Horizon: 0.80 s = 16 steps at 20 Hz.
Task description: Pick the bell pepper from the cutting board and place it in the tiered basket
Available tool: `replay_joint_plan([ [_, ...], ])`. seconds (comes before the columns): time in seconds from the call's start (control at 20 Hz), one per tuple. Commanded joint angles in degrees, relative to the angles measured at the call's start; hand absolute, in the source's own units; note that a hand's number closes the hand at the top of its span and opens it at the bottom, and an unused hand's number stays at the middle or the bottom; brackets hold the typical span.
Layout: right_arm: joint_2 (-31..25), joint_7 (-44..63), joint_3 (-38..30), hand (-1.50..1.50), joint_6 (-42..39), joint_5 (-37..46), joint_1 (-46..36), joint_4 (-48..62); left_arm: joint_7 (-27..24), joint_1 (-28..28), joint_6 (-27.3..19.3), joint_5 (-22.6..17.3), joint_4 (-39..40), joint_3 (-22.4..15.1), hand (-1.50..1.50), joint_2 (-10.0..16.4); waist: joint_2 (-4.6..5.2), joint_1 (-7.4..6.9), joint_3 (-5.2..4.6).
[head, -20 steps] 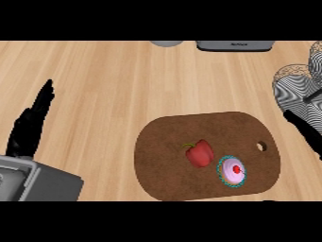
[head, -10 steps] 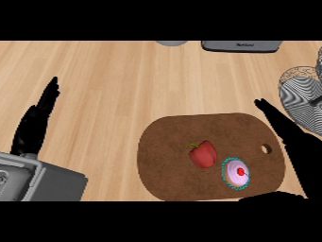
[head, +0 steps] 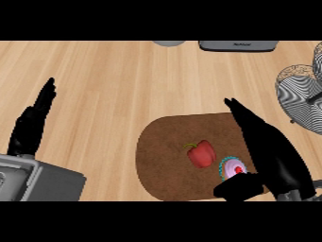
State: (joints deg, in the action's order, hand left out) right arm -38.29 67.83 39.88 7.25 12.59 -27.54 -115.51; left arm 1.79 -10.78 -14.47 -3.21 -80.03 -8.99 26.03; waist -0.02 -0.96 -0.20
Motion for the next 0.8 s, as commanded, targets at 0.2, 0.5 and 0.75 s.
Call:
replay_joint_plan([
  [0.2, 6.9, 12.6, 4.3, -1.50, -2.5, 6.3, 0.3, 1.4, 0.8, 0.8, -0.2, 0.8, -1.2, 1.3, 0.00, -1.2, -0.24, 1.12, 0.15],
  [0.5, 8.3, 11.6, 4.1, -1.50, -8.0, 10.4, -1.7, 4.2, 1.5, -0.6, -0.8, 3.5, 0.6, 1.2, 0.00, -2.6, -0.11, 1.37, 0.14],
  [0.75, 14.0, 17.3, 5.8, -1.50, -11.5, 14.5, -3.5, 3.5, 2.1, 0.9, 1.2, 2.2, -1.5, 3.0, 0.00, -1.4, -0.31, 1.21, 0.07],
])
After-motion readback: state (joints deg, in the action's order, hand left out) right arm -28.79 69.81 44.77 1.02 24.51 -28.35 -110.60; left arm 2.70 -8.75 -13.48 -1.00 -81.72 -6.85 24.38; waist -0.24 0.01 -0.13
